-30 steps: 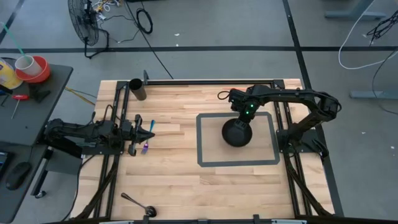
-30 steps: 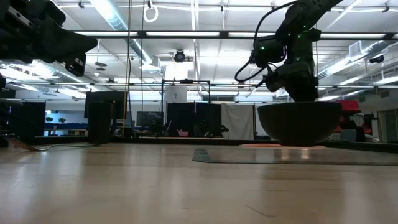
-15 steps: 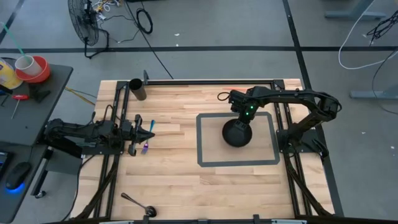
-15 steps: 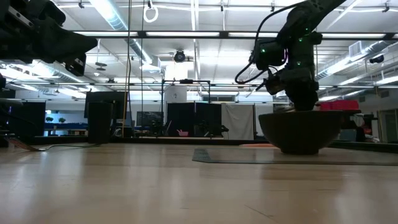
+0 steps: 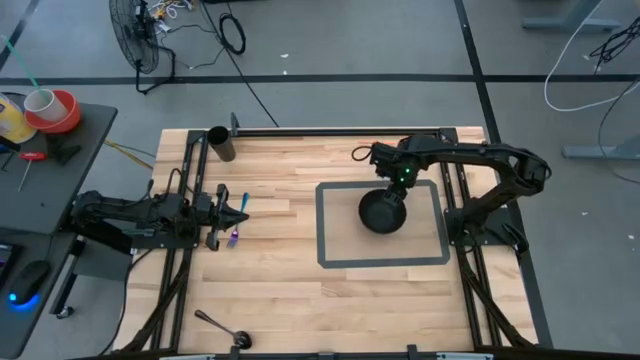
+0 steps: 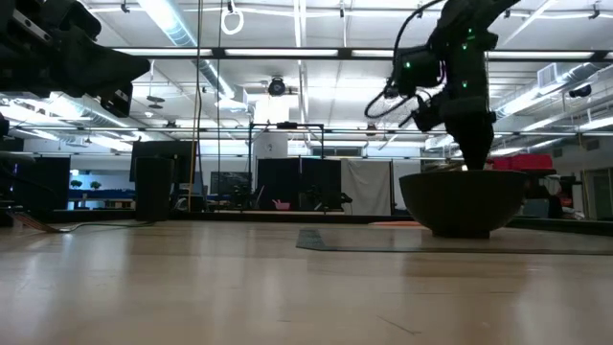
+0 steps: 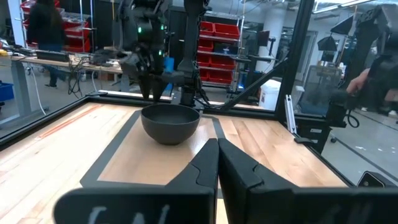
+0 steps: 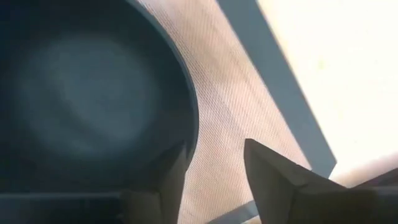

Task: Pick & Place Utensil
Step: Move the orange straw to the middle of the table

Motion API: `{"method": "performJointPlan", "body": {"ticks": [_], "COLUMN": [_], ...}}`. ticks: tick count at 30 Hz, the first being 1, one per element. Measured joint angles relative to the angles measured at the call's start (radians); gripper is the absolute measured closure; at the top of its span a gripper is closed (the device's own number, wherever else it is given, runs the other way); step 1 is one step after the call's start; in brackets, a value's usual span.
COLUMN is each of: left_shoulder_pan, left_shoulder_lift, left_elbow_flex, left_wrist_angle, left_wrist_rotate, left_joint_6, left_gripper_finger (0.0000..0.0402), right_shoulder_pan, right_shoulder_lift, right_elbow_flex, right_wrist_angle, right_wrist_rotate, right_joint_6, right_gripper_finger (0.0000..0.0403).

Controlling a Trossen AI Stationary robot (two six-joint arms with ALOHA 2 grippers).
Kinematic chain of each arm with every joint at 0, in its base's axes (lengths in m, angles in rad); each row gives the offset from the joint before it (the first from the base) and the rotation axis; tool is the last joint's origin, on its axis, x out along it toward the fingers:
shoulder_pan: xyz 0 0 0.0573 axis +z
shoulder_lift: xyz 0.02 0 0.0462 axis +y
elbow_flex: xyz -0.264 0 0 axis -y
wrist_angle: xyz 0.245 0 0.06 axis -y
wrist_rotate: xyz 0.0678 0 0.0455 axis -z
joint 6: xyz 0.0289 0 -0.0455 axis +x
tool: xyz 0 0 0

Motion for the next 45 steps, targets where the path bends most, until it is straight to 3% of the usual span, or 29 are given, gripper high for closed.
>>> {"method": "performJointPlan", "body": {"ticks": [8, 17, 30, 35, 45], "left_shoulder_pan": [0.0, 0.0, 0.0, 0.0, 0.0], "left_shoulder_lift": [0.0, 0.0, 0.0, 0.0, 0.0], "left_elbow_flex": [0.0, 0.0, 0.0, 0.0, 0.0], "left_wrist_angle": [0.001, 0.0, 0.0, 0.0, 0.0], "left_wrist_rotate": [0.0, 0.0, 0.0, 0.0, 0.0], "left_joint_6": [0.0, 0.0, 0.0, 0.0, 0.0], "left_gripper_finger": [0.0387, 0.0387, 0.0387, 0.0387, 0.0387], "right_shoulder_pan": [0.022, -0.106, -0.364, -0.444, -0.534], "right_shoulder_lift": [-0.137, -0.206, -0.034, 0.027, 0.112], "right_elbow_flex": [0.055, 0.024, -0.02, -0.02, -0.02], "right_wrist_angle": [0.065, 0.233, 0.501, 0.511, 0.517], "right_wrist_rotate": [-0.004, 0.231, 0.1, 0.016, 0.01], "right_joint_6": [-0.048, -0.078, -0.09, -0.137, -0.331], "right_gripper_finger": [0.0173, 0.0162, 0.0163, 0.0163, 0.0163]}}
